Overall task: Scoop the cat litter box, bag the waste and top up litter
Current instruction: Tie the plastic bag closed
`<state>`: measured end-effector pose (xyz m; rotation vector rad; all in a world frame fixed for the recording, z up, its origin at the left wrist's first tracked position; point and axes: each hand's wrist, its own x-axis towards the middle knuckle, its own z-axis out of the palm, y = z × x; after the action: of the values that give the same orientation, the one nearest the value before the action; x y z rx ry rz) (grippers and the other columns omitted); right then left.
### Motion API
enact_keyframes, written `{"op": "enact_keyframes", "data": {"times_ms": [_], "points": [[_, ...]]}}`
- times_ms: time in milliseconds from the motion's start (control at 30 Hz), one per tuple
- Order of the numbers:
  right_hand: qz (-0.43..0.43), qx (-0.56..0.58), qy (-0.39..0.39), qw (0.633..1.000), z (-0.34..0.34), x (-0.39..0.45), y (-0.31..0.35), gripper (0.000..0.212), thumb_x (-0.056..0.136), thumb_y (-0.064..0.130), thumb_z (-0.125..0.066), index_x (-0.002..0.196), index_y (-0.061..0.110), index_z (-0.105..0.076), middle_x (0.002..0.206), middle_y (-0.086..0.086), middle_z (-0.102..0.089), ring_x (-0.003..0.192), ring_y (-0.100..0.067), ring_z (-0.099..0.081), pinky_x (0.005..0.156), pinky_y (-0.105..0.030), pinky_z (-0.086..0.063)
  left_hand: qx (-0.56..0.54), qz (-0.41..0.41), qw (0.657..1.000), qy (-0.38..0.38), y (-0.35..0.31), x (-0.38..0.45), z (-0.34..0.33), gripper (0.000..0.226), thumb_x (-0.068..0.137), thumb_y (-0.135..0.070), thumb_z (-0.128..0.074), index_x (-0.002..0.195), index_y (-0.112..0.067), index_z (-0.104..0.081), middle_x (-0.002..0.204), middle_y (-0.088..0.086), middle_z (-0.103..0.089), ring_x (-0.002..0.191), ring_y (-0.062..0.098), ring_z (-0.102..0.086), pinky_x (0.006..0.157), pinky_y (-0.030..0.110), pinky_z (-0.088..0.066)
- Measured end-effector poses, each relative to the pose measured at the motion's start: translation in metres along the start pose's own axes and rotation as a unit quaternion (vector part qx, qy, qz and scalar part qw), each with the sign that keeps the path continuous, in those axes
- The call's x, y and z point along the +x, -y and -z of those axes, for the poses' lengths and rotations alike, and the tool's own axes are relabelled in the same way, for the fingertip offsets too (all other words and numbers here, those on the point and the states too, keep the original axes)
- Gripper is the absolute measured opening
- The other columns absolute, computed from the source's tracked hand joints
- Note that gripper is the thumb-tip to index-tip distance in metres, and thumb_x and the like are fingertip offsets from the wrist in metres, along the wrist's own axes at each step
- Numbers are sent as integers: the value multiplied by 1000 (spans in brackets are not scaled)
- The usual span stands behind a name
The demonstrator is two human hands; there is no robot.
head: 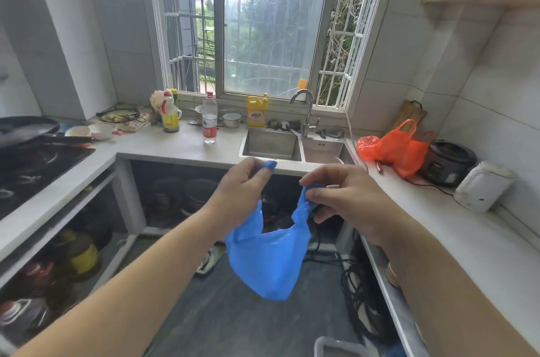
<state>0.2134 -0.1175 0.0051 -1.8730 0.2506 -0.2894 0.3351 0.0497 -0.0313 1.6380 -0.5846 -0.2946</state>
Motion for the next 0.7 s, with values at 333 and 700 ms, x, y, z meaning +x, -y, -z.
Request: {"op": "enact_keyframes", "data": {"times_ms": [333, 700], "points": [[87, -73, -23, 993, -5, 10, 14, 24, 84, 4, -74, 103, 19, -74, 91, 2, -77, 85, -10, -73, 78, -24, -58, 2, -2, 977, 211, -10, -9, -15, 26, 90, -19, -75, 115, -24, -70, 78, -14, -64, 68, 1, -58, 66, 18, -44], [82, -87, -47, 992, -6, 7, -14, 18, 89, 10, -71, 101, 23, -76, 88, 14, -72, 73, 2, -61, 63, -8, -46, -69, 41, 980, 180, 12, -5, -18, 28, 102, -37, -57, 100, -18, -77, 79, 22, -48, 64, 19, -42, 61, 29, -42]]}}
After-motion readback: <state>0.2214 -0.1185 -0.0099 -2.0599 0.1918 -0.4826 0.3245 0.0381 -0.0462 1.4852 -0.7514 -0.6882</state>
